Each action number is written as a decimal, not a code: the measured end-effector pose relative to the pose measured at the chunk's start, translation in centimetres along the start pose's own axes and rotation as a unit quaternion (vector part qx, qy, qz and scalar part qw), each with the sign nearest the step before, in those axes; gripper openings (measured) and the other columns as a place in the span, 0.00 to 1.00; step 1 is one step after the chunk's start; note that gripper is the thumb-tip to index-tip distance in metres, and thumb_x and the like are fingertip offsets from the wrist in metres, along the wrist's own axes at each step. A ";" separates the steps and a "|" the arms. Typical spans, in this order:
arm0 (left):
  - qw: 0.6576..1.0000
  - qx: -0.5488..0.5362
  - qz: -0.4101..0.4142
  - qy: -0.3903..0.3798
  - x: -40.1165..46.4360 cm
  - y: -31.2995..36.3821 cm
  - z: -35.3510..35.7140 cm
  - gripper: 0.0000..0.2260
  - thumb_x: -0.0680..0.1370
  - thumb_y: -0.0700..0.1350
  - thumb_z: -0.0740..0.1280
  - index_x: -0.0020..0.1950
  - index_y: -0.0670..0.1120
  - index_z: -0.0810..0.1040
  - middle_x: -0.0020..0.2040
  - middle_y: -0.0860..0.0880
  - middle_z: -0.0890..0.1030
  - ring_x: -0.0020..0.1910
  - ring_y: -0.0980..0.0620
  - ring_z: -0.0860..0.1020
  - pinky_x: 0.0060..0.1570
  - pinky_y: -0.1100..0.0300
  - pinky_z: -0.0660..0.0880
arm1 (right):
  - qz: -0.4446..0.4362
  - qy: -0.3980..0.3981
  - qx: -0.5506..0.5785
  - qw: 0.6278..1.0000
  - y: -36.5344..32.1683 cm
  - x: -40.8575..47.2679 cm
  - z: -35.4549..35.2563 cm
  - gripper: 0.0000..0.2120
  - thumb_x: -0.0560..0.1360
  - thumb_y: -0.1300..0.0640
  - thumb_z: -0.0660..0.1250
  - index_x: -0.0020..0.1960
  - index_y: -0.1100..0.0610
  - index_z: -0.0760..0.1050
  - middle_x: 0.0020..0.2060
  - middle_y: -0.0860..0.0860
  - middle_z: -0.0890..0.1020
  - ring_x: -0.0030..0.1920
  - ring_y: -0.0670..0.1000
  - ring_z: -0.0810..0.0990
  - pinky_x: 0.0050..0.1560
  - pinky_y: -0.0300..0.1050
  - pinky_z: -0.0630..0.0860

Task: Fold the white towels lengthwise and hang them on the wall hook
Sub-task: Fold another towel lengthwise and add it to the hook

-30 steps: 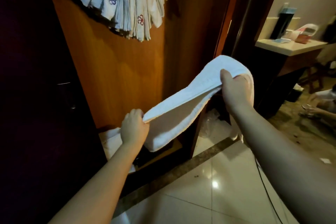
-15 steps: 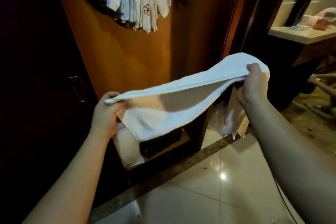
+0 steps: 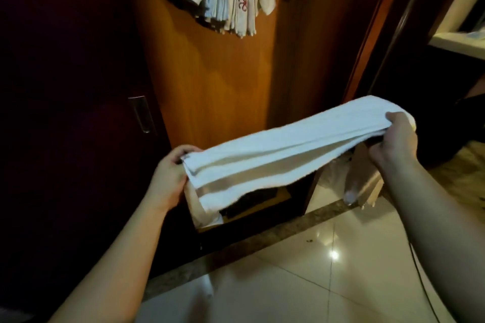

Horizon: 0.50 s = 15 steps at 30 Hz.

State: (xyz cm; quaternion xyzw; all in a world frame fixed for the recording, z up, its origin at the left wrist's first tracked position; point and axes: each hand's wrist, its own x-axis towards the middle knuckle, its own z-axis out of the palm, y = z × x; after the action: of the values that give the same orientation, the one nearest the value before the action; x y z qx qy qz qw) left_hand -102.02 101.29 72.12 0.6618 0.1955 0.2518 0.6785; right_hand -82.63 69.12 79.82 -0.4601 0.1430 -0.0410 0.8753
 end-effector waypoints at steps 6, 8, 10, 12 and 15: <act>0.987 -0.035 -0.124 -0.096 0.0 0.1 0.7 0.08 0.81 0.45 0.66 0.57 0.44 0.80 0.51 0.47 0.85 0.46 0.51 0.84 0.49 0.54 0.79 | 0.022 -0.016 0.030 0.999 0.6 0.0 0.6 0.12 0.76 0.59 0.65 0.58 0.61 0.75 0.44 0.54 0.87 0.43 0.53 0.87 0.41 0.47 0.83; 0.991 0.014 -0.100 -0.086 0.0 -0.2 0.8 0.11 0.80 0.32 0.62 0.51 0.45 0.81 0.44 0.50 0.86 0.45 0.48 0.82 0.45 0.55 0.79 | 0.020 -0.003 0.024 1.000 0.9 0.2 0.3 0.13 0.75 0.58 0.66 0.58 0.61 0.74 0.45 0.54 0.87 0.45 0.53 0.87 0.45 0.48 0.83; 0.994 -0.045 -0.074 -0.065 0.0 0.2 0.2 0.14 0.79 0.29 0.60 0.50 0.46 0.80 0.42 0.51 0.85 0.43 0.49 0.81 0.40 0.57 0.78 | 0.018 0.010 0.013 1.000 1.0 0.4 -0.1 0.15 0.74 0.56 0.68 0.59 0.60 0.74 0.49 0.54 0.86 0.48 0.54 0.86 0.48 0.48 0.83; 0.993 -0.093 -0.066 -0.039 0.4 0.3 -0.7 0.16 0.79 0.31 0.59 0.52 0.48 0.82 0.45 0.50 0.85 0.44 0.49 0.81 0.43 0.55 0.76 | 0.019 0.019 -0.004 1.000 1.0 0.4 -0.3 0.17 0.72 0.55 0.69 0.59 0.60 0.73 0.50 0.55 0.85 0.49 0.54 0.85 0.48 0.49 0.83; 0.986 -0.147 -0.071 -0.027 0.4 0.2 -1.0 0.19 0.79 0.31 0.58 0.47 0.50 0.85 0.45 0.48 0.86 0.44 0.49 0.83 0.44 0.53 0.80 | 0.021 0.021 -0.012 0.999 1.2 0.2 -0.3 0.16 0.73 0.56 0.69 0.58 0.60 0.73 0.49 0.54 0.85 0.49 0.53 0.85 0.47 0.48 0.82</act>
State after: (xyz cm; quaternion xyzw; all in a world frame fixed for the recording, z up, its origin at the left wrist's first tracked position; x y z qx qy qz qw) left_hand -102.28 102.35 72.28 0.5461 0.1845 0.2108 0.7895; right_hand -82.63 69.54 78.68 -0.4668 0.1715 -0.0311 0.8670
